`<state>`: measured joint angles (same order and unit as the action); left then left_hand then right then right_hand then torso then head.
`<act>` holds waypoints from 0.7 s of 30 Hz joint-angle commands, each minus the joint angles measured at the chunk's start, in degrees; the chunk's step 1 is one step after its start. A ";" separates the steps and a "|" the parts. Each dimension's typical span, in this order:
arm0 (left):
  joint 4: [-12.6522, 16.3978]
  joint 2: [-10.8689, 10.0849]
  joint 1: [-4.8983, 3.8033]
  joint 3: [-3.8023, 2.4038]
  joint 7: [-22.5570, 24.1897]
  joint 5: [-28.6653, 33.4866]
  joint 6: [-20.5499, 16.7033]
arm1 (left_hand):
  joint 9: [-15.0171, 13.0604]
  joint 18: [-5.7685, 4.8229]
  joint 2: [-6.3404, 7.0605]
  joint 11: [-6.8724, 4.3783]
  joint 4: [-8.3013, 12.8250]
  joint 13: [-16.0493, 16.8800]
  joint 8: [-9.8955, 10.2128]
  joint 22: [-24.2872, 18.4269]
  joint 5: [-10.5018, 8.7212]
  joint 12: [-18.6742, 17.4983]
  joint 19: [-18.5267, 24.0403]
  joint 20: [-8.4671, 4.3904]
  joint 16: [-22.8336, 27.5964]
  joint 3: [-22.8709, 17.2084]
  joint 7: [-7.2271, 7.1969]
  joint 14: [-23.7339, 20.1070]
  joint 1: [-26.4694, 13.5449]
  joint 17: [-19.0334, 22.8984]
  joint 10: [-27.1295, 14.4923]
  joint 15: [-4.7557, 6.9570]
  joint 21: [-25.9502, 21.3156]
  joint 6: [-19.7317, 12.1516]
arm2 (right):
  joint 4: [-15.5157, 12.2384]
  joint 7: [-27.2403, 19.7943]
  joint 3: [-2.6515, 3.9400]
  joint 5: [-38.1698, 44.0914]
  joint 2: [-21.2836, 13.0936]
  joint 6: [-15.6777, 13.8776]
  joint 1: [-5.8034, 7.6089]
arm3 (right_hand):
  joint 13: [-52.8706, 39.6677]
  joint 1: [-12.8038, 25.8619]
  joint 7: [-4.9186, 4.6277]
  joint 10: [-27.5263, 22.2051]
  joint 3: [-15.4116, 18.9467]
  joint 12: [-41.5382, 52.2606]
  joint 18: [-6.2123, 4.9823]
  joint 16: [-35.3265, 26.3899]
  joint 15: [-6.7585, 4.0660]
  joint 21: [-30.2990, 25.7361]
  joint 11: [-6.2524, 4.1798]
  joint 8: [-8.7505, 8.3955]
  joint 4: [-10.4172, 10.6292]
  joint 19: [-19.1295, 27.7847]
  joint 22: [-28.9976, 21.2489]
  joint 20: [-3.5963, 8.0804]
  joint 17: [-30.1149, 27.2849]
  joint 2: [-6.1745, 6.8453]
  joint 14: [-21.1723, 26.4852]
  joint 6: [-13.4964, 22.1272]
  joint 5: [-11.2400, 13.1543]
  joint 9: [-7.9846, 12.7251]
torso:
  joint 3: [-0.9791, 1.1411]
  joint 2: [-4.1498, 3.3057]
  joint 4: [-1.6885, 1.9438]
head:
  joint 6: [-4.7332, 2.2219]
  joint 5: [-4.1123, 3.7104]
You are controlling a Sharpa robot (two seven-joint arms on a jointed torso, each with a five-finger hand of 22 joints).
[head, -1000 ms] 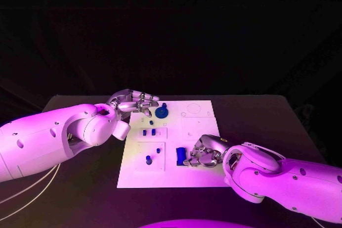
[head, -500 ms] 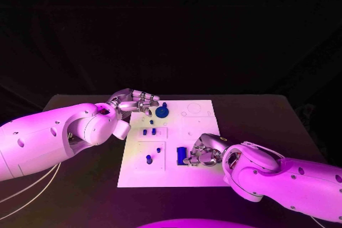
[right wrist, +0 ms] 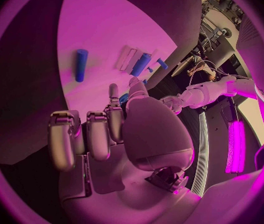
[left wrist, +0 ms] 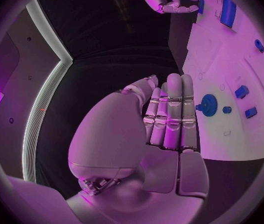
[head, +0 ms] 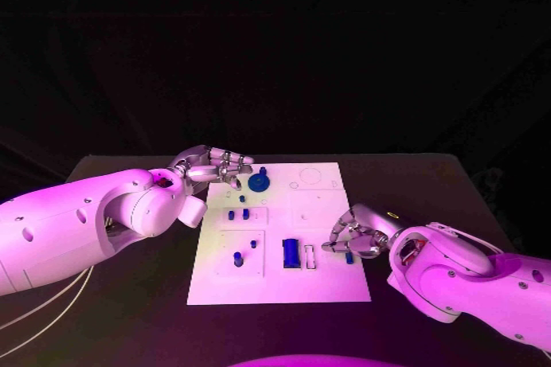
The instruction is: Assemble the parts on the task board
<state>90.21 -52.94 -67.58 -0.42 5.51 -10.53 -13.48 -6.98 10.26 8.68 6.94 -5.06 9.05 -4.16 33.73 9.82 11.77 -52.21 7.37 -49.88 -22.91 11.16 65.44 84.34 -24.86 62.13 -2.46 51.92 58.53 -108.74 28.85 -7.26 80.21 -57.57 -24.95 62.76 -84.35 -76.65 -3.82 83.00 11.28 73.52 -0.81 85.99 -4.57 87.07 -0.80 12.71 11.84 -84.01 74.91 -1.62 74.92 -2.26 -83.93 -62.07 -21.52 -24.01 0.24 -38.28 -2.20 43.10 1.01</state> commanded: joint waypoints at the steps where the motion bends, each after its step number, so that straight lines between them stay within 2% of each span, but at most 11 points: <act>1: 0.27 -0.02 -0.03 -0.02 0.93 -0.07 1.04 | 0.05 0.22 0.19 0.02 -0.43 -0.02 -0.15 -0.22 0.01 0.54 0.15 0.35 -0.12 0.63 -0.10 -0.39 -0.68 0.14 -0.37 0.01 -0.62 -0.52 | -0.10 -1.78 -0.01 3.04 -1.82 -1.43 0.30 | 6.63 -0.90 0.05 0.18 0.15 -0.06 0.20 0.01 0.39 0.20 0.20 -0.35 -0.27 -4.76 14.27 -0.48 6.92 -0.27 -4.39 -0.25 -0.29 0.07 | -0.05 -0.04 -0.04 | -0.41 -0.69; 5: 0.31 -0.08 -0.03 -0.01 1.13 -0.05 1.05 | 0.05 0.23 0.20 0.03 -0.52 -0.02 -0.17 -0.26 0.00 0.59 0.16 0.37 -0.14 0.74 -0.11 -0.39 -0.80 0.16 -0.40 0.00 -0.69 -0.53 | 0.25 -1.49 -0.03 4.77 -3.26 -1.11 0.33 | 6.61 -0.97 0.13 0.19 0.33 -0.07 0.23 0.06 0.39 0.35 0.16 -0.34 -0.21 -4.83 14.32 -0.54 7.02 -0.03 -4.41 -0.74 -0.28 0.04 | 0.09 -0.10 -0.15 | -0.49 -1.10; 8: 0.33 -0.09 -0.03 -0.01 1.20 -0.05 1.08 | 0.05 0.23 0.20 0.03 -0.52 -0.02 -0.17 -0.26 0.00 0.59 0.16 0.37 -0.14 0.74 -0.11 -0.39 -0.80 0.16 -0.40 0.00 -0.69 -0.53 | 0.47 -1.04 -0.04 5.91 -3.69 -0.87 0.09 | 6.68 -0.93 0.13 0.15 0.42 -0.18 0.23 0.05 0.38 0.34 0.15 -0.37 -0.16 -4.82 14.31 -0.55 7.01 0.08 -4.41 -0.82 -0.23 0.03 | 0.06 -0.05 -0.10 | -0.38 -1.36; 13: 0.35 -0.08 -0.03 0.00 1.23 -0.04 1.19 | 0.05 0.24 0.21 0.02 -0.55 -0.01 -0.19 -0.28 0.00 0.62 0.15 0.39 -0.16 0.79 -0.12 -0.39 -0.84 0.17 -0.42 0.00 -0.72 -0.54 | 1.06 0.33 -0.08 7.15 -4.05 0.09 -0.72 | 7.05 -0.86 0.06 -0.11 0.63 -0.74 0.22 -0.01 0.41 0.30 0.19 -0.59 -0.02 -4.80 14.30 -0.58 6.89 0.32 -4.38 -0.75 -0.41 0.07 | -0.04 -0.01 0.03 | -0.38 -1.80; 17: 0.35 -0.04 -0.02 0.00 1.22 -0.04 1.26 | 0.04 0.24 0.21 0.01 -0.54 -0.01 -0.19 -0.29 0.01 0.63 0.15 0.39 -0.16 0.80 -0.13 -0.39 -0.82 0.17 -0.42 0.01 -0.73 -0.54 | 1.49 1.28 -0.10 7.80 -3.76 0.67 -1.65 | 7.10 -0.64 0.04 -0.17 0.83 -0.85 0.22 -0.01 0.43 0.29 0.23 -0.67 0.23 -4.80 14.30 -0.61 6.91 0.47 -4.38 -0.89 -0.62 0.05 | 0.03 -0.08 0.10 | -0.75 -2.19; 21: 0.33 0.04 -0.02 0.00 1.24 -0.04 1.29 | 0.04 0.26 0.19 -0.01 -0.49 -0.01 -0.20 -0.31 0.03 0.66 0.15 0.39 -0.17 0.80 -0.15 -0.40 -0.74 0.19 -0.44 0.03 -0.76 -0.55 | 2.21 2.05 -0.11 7.95 -2.87 0.96 -2.76 | 7.17 -0.28 -0.01 -0.26 1.14 -1.02 0.18 -0.08 0.48 0.11 0.27 -0.94 0.77 -4.72 14.25 -0.67 6.79 0.59 -4.35 -0.94 -1.34 0.05 | 0.03 -0.04 0.16 | -0.74 -1.98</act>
<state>90.39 -53.02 -67.57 -0.39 5.92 -10.53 -13.23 -6.99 10.27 8.98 7.04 -5.55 9.05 -4.16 33.47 9.82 12.17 -52.21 7.37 -49.88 -22.43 11.06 65.44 84.04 -24.74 62.04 -2.46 51.46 58.24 -106.69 29.48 -7.34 86.17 -60.63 -25.28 60.19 -85.79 -77.15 -3.82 82.70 12.25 72.82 -0.81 85.99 -4.49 87.07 -0.51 12.05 12.49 -84.01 74.90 -2.05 74.91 -2.29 -84.01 -62.50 -22.61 -24.01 0.24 -38.32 -2.11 42.34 -1.08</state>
